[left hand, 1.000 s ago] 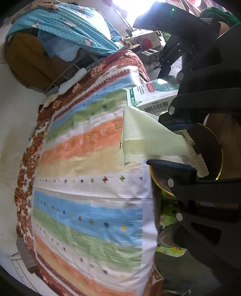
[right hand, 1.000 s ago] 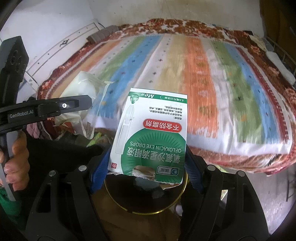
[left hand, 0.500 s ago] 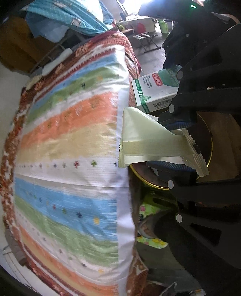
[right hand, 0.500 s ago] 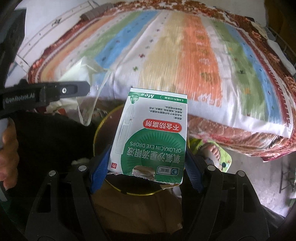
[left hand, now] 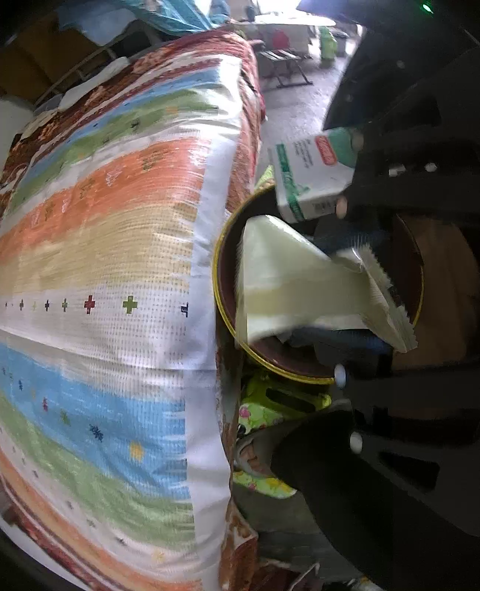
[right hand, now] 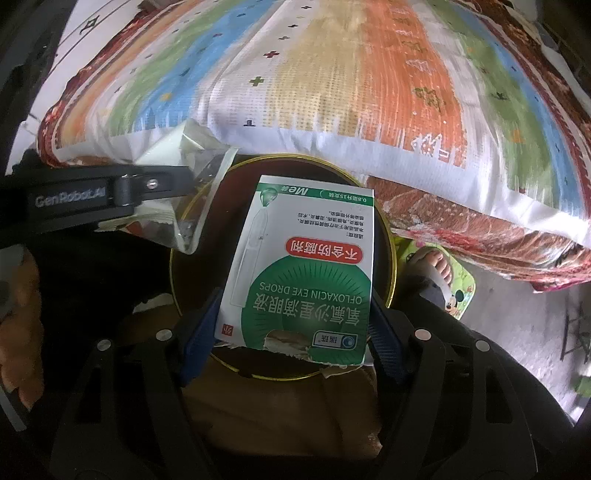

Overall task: Collect trash
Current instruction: 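Hold tissue and box over the bin and open both grippers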

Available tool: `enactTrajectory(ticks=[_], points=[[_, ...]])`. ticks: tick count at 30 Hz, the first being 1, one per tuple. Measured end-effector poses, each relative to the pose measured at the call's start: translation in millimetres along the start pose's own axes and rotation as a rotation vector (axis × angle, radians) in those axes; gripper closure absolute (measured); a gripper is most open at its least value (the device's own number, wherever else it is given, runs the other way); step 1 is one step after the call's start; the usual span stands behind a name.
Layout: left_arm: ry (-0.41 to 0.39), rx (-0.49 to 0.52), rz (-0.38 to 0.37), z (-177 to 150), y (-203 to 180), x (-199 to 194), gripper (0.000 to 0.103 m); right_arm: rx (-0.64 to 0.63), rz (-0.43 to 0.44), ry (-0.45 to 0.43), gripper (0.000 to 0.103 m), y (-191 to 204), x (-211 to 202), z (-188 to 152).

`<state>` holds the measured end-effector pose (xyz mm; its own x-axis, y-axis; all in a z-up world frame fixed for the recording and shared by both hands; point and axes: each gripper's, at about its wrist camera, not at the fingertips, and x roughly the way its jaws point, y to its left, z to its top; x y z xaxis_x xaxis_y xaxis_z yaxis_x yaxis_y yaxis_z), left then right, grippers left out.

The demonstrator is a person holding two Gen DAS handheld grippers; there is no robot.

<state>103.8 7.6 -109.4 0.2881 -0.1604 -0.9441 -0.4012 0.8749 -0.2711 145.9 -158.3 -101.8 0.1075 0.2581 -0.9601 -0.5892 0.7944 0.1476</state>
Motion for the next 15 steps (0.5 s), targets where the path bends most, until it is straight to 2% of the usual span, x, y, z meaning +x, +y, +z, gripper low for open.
enactTrajectory(ticks=[1, 3, 8, 12, 15], points=[[-0.002, -0.011, -0.012, 2.0, 0.5, 0.1, 0.046, 0.012, 0.002, 0.001, 0.024, -1.9, 1.2, 1.3], [-0.009, -0.027, -0.008, 6.2, 1.9, 0.4, 0.04, 0.024, 0.009, -0.005, 0.02, -3.7, 0.2, 3.3], [-0.032, -0.049, -0.05, 6.1, 5.6, -9.4, 0.033, 0.044, 0.03, -0.027, 0.02, -7.6, -6.7, 3.1], [-0.051, -0.061, -0.074, 4.2, 10.4, -20.1, 0.031, 0.045, 0.041, -0.078, 0.02, -7.7, -22.0, 2.2], [-0.081, -0.022, -0.068, 2.3, 5.3, -28.6, 0.029, 0.064, 0.083, -0.114, 0.02, -10.9, -33.8, 0.2]])
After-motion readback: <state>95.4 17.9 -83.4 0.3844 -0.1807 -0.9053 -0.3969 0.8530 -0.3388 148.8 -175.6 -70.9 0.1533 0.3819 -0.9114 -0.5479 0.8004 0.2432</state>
